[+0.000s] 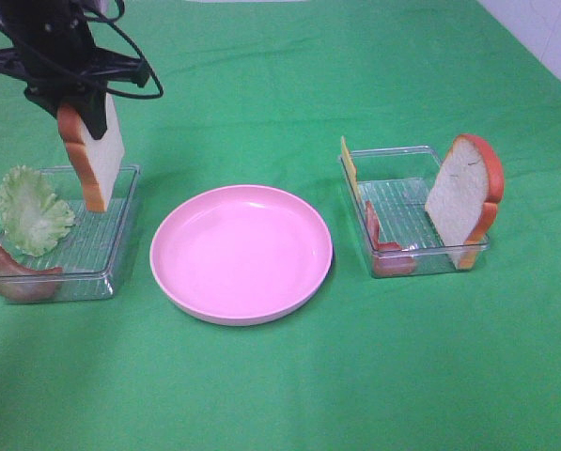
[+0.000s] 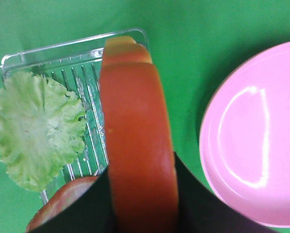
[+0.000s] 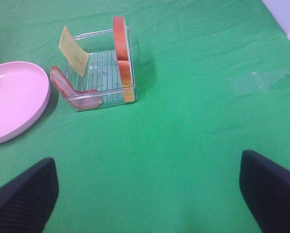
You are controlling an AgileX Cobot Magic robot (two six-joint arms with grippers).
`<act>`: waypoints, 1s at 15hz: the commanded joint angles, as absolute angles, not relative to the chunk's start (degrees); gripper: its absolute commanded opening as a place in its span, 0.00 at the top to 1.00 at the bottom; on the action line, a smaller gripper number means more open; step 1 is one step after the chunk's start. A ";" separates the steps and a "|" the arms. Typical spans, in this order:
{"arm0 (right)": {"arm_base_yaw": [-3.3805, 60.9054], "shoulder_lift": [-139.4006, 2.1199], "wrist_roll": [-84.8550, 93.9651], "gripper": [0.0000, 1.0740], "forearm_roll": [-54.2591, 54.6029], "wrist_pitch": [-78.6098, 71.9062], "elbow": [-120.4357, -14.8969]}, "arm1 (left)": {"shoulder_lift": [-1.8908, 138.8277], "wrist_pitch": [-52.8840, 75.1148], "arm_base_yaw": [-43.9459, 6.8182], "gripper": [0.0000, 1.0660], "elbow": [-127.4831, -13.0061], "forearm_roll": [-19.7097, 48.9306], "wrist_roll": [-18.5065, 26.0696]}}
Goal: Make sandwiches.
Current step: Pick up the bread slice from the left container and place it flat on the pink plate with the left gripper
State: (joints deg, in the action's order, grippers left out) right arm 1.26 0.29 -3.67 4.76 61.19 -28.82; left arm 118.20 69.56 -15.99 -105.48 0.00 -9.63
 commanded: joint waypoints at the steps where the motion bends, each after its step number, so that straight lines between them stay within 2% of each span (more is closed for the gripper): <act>1: 1.15 1.09 -2.69 0.10 4.87 60.39 -28.76 | 113.27 73.57 -16.16 1.00 -105.65 4.01 -10.31; 4: 1.15 1.09 -2.69 0.10 4.87 60.39 -28.76 | 110.52 73.57 -16.16 1.00 -105.54 12.95 -8.65; 6: 1.15 1.09 -2.69 0.10 4.87 60.39 -28.76 | 110.52 72.88 -16.16 1.00 -104.56 19.48 -5.10; 7: 1.15 1.09 -2.69 0.10 4.87 60.39 -28.76 | 110.58 67.78 -16.67 1.00 -98.89 26.47 -2.01; 8: 1.15 1.09 -2.69 0.10 4.87 60.39 -28.76 | 110.92 65.03 -16.67 1.00 -95.28 29.74 0.00; 11: 1.15 1.09 -2.69 0.10 4.87 60.39 -28.76 | 115.11 62.85 -17.53 1.00 -91.21 35.01 3.55; 15: 1.15 1.09 -2.69 0.10 4.87 60.39 -28.76 | 120.66 59.13 -21.31 1.00 -91.27 38.56 5.21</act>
State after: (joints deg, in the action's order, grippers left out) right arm 1.26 0.29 -3.67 4.81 61.19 -28.82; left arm 120.89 59.30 -21.31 -91.50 37.93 4.76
